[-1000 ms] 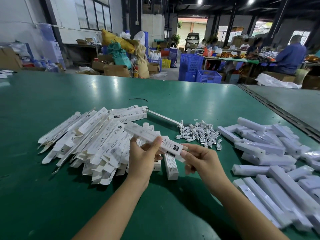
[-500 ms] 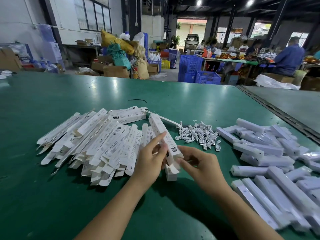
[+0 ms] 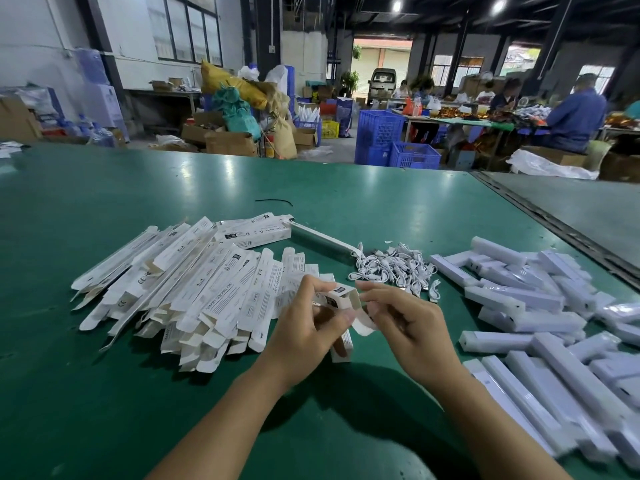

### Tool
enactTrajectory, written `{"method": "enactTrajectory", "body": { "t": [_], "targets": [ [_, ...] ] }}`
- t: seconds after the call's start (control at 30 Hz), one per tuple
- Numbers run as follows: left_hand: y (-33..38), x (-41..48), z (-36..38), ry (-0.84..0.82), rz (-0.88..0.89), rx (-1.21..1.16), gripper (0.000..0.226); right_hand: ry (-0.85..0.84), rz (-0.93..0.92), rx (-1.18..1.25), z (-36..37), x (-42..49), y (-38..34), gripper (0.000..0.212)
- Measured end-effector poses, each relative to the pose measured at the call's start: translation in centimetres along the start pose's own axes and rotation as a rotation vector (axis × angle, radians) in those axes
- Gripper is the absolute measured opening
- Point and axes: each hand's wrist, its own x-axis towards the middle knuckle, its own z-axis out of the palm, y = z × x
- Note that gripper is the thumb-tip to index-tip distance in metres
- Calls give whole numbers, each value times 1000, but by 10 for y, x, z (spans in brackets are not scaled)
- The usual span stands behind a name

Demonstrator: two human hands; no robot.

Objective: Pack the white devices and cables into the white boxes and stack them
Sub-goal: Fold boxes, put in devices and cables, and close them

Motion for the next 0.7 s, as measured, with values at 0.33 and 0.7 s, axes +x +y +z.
{"method": "enactTrajectory", "body": {
  "t": [0.33, 0.7],
  "targets": [
    [-6, 5, -6, 16, -47, -84, 29, -250, -123, -96, -6, 3, 2, 33],
    [3, 0, -4, -174, -123, -260, 27, 2, -55, -59, 2, 1, 7, 15]
  ]
}}
